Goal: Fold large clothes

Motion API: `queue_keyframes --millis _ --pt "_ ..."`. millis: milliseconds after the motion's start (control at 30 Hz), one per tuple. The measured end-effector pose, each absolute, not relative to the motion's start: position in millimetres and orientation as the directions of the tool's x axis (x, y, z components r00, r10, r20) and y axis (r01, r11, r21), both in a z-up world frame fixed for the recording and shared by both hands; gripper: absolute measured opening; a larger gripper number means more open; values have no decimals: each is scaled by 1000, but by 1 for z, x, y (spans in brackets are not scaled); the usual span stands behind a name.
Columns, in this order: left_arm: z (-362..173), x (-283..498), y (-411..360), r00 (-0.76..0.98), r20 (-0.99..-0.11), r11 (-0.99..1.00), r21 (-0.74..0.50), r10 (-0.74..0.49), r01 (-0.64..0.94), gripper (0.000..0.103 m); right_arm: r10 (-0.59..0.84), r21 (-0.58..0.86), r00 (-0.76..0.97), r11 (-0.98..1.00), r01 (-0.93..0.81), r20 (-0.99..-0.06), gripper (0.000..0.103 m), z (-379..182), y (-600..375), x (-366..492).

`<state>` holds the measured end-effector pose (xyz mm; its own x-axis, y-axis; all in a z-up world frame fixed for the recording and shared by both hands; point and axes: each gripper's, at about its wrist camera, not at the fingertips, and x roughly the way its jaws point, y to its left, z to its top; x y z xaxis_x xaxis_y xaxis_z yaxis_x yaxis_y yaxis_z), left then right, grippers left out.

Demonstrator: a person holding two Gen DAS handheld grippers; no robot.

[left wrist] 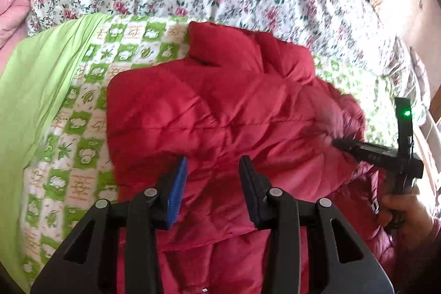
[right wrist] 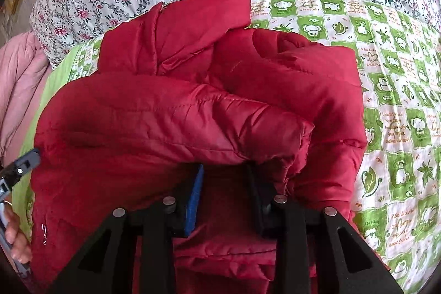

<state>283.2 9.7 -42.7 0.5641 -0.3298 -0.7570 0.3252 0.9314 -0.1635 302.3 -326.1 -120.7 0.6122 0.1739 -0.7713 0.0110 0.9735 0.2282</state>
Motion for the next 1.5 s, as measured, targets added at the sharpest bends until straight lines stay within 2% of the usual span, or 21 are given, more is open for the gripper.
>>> queue_keyframes --millis 100,267,800,1000,1133,1333,1500 --pt "-60 292 12 530 -787 934 -160 -317 321 34 170 229 616 973 16 -769 30 -122 -324 305" --pt "-76 298 8 508 -802 935 -170 -315 310 34 186 250 616 968 17 -766 31 -122 -323 308" --pt "-79 304 4 492 -820 942 -155 -291 298 34 228 311 608 950 33 -761 28 -117 -339 297" --pt "-76 301 3 490 -831 948 -129 -262 290 34 233 331 645 943 32 -727 35 -83 -342 247" --pt "-70 294 3 499 -831 953 -110 -244 282 34 255 343 663 939 3 -704 46 -63 -350 195" --pt "-46 267 12 514 -822 956 -117 -246 270 37 263 353 659 936 5 -705 54 -62 -366 135" --pt "-32 230 31 516 -820 955 -117 -248 273 38 256 348 633 937 22 -731 54 -69 -374 104"
